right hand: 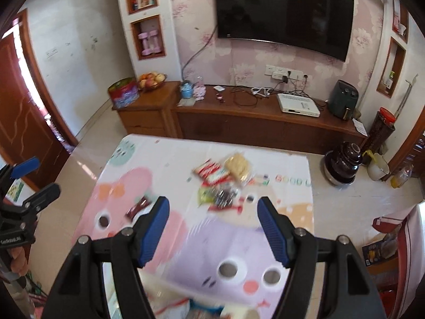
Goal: Organize snacks
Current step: 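Move both open tools back toward the snacks on the table, then grasp the dark dried-fruit bag with the right tool while the left tool grasps the brown chocolate packet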
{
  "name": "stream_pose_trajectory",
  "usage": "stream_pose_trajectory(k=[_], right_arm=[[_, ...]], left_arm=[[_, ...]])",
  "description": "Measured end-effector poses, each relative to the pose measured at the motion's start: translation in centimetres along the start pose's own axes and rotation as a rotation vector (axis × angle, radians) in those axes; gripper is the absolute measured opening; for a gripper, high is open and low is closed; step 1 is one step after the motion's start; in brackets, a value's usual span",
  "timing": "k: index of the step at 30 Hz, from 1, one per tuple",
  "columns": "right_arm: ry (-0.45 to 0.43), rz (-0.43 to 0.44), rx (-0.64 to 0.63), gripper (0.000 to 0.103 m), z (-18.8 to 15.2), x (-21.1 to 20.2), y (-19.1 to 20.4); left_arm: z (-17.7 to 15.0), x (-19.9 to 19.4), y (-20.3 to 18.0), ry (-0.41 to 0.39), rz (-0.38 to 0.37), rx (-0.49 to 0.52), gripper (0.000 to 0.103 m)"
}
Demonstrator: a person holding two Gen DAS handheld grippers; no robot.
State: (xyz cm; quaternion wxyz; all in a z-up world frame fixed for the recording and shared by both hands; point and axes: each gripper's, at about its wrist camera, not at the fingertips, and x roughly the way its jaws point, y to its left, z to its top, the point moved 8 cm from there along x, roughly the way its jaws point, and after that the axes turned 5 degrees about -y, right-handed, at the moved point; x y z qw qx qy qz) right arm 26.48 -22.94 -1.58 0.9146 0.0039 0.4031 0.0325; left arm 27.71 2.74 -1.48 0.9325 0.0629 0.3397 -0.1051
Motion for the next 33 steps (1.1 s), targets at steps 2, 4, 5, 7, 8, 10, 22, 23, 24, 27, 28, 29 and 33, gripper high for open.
stream_pose_trajectory(k=[2, 4, 5, 7, 8, 10, 22, 23, 24, 27, 28, 29, 33], right_arm=[[0.023, 0.014, 0.018, 0.069, 1.4, 2.8, -0.7], [0.056, 0.019, 0.035, 0.069, 1.7, 5.4, -1.2], [0.077, 0.019, 0.044, 0.069, 1.7, 7.2, -1.5], [0.132, 0.024, 0.053, 0.069, 1.1, 10.9, -1.9], [0.162, 0.027, 0.063, 0.069, 0.5, 12.7, -2.1], [0.223, 0.038, 0.085, 0.069, -1.0, 15.8, -2.4], [0.448, 0.078, 0.142, 0.070, -8.3, 27.0, -1.8], [0.445, 0.091, 0.148, 0.070, -8.3, 27.1, -1.7], [0.441, 0.097, 0.151, 0.070, -8.2, 27.2, -1.8], [0.446, 0.115, 0.168, 0.071, -8.3, 27.6, -2.1], [0.451, 0.121, 0.176, 0.071, -8.5, 27.5, -2.1], [0.456, 0.127, 0.182, 0.071, -8.6, 27.5, -2.2], [0.485, 0.141, 0.172, 0.071, -9.0, 27.6, -1.8]], left_arm=[[0.5, 3.3, 0.9, 0.036, 0.006, -0.010, 0.097], [0.1, 6.4, 1.5, 0.088, 0.000, -0.019, 0.097], [-0.5, 8.3, 1.7, 0.125, -0.016, -0.022, 0.097], [-2.3, 12.1, 1.8, 0.214, -0.065, -0.032, 0.097], [-3.2, 13.6, 1.7, 0.253, -0.082, -0.038, 0.097], [-5.6, 16.7, 1.5, 0.328, -0.108, -0.050, 0.097], [-15.6, 25.1, -0.1, 0.584, -0.155, -0.097, 0.089], [-15.9, 25.2, -0.2, 0.589, -0.155, -0.095, 0.088], [-16.1, 25.3, -0.4, 0.593, -0.155, -0.093, 0.087], [-16.5, 25.6, -0.7, 0.603, -0.158, -0.094, 0.082], [-16.7, 25.7, -0.9, 0.608, -0.159, -0.097, 0.080], [-16.8, 25.7, -1.0, 0.606, -0.154, -0.094, 0.078], [-17.0, 25.7, -1.5, 0.602, -0.146, -0.076, 0.078]])
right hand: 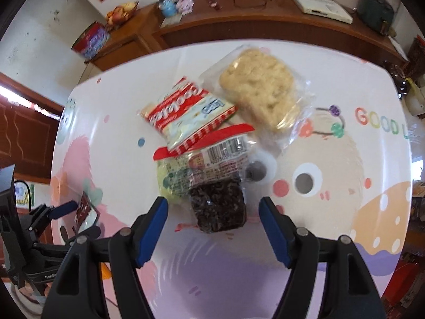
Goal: Organize snacks
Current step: 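Grasp the dark dried-fruit bag with the right tool while the left tool grasps the brown chocolate packet, then carry the dried-fruit bag and chocolate packet into the tray and release both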
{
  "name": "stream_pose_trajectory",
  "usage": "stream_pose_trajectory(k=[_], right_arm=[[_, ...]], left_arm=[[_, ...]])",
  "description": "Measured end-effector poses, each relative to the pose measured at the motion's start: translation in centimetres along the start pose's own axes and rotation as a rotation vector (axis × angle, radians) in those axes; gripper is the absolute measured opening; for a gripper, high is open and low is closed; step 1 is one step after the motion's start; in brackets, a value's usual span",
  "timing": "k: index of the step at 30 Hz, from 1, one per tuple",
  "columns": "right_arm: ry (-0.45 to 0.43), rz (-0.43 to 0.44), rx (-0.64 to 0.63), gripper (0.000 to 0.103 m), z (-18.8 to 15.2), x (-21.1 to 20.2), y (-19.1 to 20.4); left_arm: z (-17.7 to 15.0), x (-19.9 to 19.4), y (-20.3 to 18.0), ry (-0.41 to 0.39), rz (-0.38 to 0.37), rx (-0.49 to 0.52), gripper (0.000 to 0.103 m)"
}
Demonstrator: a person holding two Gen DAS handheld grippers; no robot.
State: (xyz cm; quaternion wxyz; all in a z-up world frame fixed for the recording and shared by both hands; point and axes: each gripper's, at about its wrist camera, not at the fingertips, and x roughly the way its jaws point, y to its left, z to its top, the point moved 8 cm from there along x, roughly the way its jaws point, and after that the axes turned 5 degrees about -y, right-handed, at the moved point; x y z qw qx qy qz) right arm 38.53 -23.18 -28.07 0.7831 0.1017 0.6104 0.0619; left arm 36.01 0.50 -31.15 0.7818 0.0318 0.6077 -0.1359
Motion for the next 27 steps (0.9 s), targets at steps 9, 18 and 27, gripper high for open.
stream_pose_trajectory(k=[9, 18, 27], right_arm=[[-0.010, -0.037, -0.006, 0.063, -0.3, 0.5, 0.5], [-0.011, -0.054, -0.028, 0.047, -2.2, -1.2, 0.5], [-0.123, 0.007, -0.036, 0.047, -3.9, -9.0, 2.4]], left_arm=[[0.0, -0.4, -0.6, -0.016, 0.081, 0.045, 0.049], [-1.1, -2.1, -1.4, -0.051, 0.057, 0.024, 0.026], [-1.9, -10.5, -3.0, -0.185, 0.047, 0.017, 0.025]])
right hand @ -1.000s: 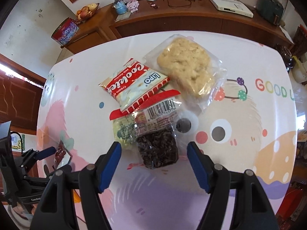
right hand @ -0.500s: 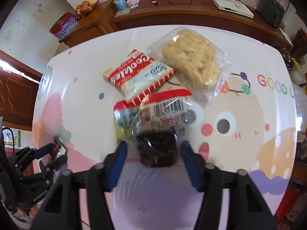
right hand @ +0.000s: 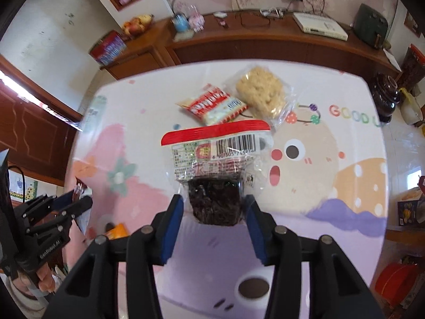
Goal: Organize snacks
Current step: 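Carry the dried-fruit bag and chocolate packet into the tray and release both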
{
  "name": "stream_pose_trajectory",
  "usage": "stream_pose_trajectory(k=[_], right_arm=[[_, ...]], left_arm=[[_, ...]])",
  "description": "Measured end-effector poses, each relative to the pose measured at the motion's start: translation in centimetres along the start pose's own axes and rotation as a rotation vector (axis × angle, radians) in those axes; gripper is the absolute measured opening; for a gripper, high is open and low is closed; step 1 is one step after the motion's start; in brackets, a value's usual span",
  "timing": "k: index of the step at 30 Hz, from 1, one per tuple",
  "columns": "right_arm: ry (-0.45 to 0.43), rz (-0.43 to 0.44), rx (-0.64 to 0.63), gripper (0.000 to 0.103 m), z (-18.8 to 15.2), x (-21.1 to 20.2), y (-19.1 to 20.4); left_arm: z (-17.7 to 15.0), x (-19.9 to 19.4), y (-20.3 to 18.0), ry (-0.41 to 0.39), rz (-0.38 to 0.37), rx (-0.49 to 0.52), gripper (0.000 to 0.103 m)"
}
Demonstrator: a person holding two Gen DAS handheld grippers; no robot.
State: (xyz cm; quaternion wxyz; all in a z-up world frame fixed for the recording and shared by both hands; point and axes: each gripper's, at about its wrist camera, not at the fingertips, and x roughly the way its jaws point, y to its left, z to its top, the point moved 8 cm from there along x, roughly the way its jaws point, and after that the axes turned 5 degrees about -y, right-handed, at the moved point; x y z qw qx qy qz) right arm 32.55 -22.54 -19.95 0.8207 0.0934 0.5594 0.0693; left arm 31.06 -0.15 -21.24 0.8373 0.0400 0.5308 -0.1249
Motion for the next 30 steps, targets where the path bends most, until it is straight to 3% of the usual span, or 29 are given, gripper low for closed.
stream_pose_trajectory(k=[5, 10, 15, 25, 30], right_arm=[[-0.094, 0.042, -0.037, 0.047, -2.2, -7.1, 2.3], [-0.187, 0.051, -0.084, 0.047, -6.7, -13.5, 4.6], [-0.269, 0.042, -0.122, 0.048, -12.2, -18.2, 6.5], [-0.382, -0.018, -0.102, 0.046, -21.3, -22.6, 6.9], [-0.347, -0.027, -0.065, 0.046, -23.9, -21.7, 5.6]], left_arm=[[-0.4, -8.0, -1.5, -0.113, -0.017, 0.047, 0.025], [-3.4, -15.6, -3.9, -0.217, -0.028, 0.096, 0.025], [-7.5, -20.7, -6.5, -0.283, -0.044, 0.098, 0.025], [-14.6, -22.8, -9.3, -0.343, -0.044, 0.047, 0.025], [-16.6, -22.2, -10.0, -0.348, -0.021, 0.040, 0.026]])
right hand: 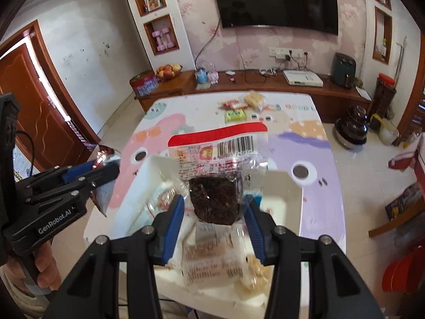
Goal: Organize snacks
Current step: 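Carry the dried-fruit bag and chocolate packet into the tray and release both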
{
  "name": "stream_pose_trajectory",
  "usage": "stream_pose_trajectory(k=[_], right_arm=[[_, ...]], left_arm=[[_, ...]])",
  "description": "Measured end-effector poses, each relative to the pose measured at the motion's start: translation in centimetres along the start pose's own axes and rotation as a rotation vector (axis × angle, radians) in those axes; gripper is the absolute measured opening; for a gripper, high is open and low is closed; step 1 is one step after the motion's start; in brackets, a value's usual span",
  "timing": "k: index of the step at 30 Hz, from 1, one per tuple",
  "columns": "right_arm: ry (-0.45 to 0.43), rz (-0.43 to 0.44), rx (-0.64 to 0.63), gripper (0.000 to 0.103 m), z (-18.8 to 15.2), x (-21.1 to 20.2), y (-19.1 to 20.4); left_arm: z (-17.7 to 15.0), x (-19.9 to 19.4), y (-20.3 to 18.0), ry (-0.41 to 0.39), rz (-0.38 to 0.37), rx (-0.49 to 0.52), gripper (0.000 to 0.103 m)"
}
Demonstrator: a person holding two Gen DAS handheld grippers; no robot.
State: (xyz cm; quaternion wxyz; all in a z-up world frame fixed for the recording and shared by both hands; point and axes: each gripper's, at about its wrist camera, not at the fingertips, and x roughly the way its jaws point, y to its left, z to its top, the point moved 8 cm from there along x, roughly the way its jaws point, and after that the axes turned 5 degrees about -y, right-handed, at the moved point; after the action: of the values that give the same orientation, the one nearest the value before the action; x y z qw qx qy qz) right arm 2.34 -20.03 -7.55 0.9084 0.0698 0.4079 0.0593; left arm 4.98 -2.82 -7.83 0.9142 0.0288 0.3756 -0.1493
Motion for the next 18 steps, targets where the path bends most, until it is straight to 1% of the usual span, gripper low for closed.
stream_pose_trajectory(k=[5, 10, 12, 13, 15, 16, 17, 18], right_arm=[[0.069, -0.020, 0.021, 0.046, -2.0, 1.5, -0.6], [0.106, -0.043, 0.026, 0.047, -3.1, 2.3, -0.6], [0.128, -0.054, 0.024, 0.047, -3.5, 2.7, -0.4], [0.136, -0.059, 0.023, 0.047, -3.7, 2.8, -0.4], [0.153, -0.069, 0.021, 0.050, -3.9, 3.2, -0.4], [0.157, -0.077, 0.024, 0.056, -4.1, 3.4, -0.5], [0.157, -0.082, 0.026, 0.064, -4.1, 3.4, -0.6], [0.157, -0.088, 0.027, 0.067, -4.2, 3.4, -0.6]], left_arm=[[-1.7, 1.0, -0.7, 0.031, 0.017, 0.022, 0.026], [-3.1, 2.0, -0.6, 0.076, 0.021, 0.013, 0.026], [-3.5, 2.4, -0.5, 0.091, 0.030, 0.018, 0.027], [-3.8, 2.6, -0.5, 0.101, 0.032, 0.019, 0.030], [-4.2, 2.8, -0.3, 0.114, 0.030, 0.007, 0.046], [-4.4, 2.9, -0.2, 0.123, 0.021, -0.003, 0.072], [-4.5, 3.0, -0.1, 0.123, 0.017, -0.011, 0.092], [-4.5, 2.9, 0.0, 0.115, 0.015, -0.020, 0.094]])
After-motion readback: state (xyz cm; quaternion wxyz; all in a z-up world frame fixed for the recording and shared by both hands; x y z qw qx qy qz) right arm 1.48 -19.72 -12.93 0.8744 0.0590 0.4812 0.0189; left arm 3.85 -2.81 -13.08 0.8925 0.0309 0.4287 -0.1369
